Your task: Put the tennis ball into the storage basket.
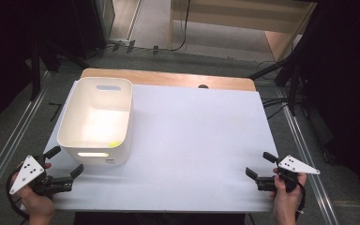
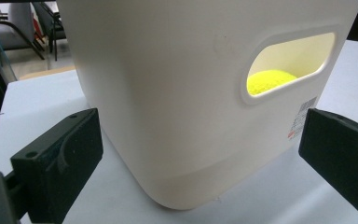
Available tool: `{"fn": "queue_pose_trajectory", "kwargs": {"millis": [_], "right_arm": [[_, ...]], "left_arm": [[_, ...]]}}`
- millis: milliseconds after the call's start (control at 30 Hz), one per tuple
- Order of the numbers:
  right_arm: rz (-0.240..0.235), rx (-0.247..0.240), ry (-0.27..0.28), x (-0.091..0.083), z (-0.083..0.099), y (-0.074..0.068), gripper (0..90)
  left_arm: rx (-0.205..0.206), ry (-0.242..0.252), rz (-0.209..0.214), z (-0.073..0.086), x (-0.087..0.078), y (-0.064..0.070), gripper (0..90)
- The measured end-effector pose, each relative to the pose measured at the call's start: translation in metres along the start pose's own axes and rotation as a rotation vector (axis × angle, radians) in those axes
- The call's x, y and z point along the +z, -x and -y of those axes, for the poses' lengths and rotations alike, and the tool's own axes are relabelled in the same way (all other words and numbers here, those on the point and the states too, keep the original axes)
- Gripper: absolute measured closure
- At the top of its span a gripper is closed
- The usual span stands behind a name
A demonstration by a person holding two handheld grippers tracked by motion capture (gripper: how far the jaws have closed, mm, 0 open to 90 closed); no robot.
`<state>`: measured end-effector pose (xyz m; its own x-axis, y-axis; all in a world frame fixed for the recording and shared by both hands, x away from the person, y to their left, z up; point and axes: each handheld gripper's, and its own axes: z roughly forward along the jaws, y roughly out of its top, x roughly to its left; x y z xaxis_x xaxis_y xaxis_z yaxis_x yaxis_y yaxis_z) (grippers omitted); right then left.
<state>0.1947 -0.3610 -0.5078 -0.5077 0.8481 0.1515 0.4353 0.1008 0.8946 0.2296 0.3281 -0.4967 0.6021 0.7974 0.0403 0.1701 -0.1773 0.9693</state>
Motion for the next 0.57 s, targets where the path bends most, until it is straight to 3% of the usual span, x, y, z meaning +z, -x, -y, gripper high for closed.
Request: {"fn": "queue_pose_trajectory", "kwargs": {"millis": [333, 567], "right_arm": [[0.021, 0.038, 0.076, -0.014, 0.011, 0.008, 0.0], [0.020, 0.044, 0.081, -0.014, 0.011, 0.008, 0.0]], "left_arm": [[0.001, -0.001, 0.002, 0.000, 0.000, 0.000, 0.0], [0.002, 0.000, 0.003, 0.000, 0.000, 0.000, 0.0]]}}
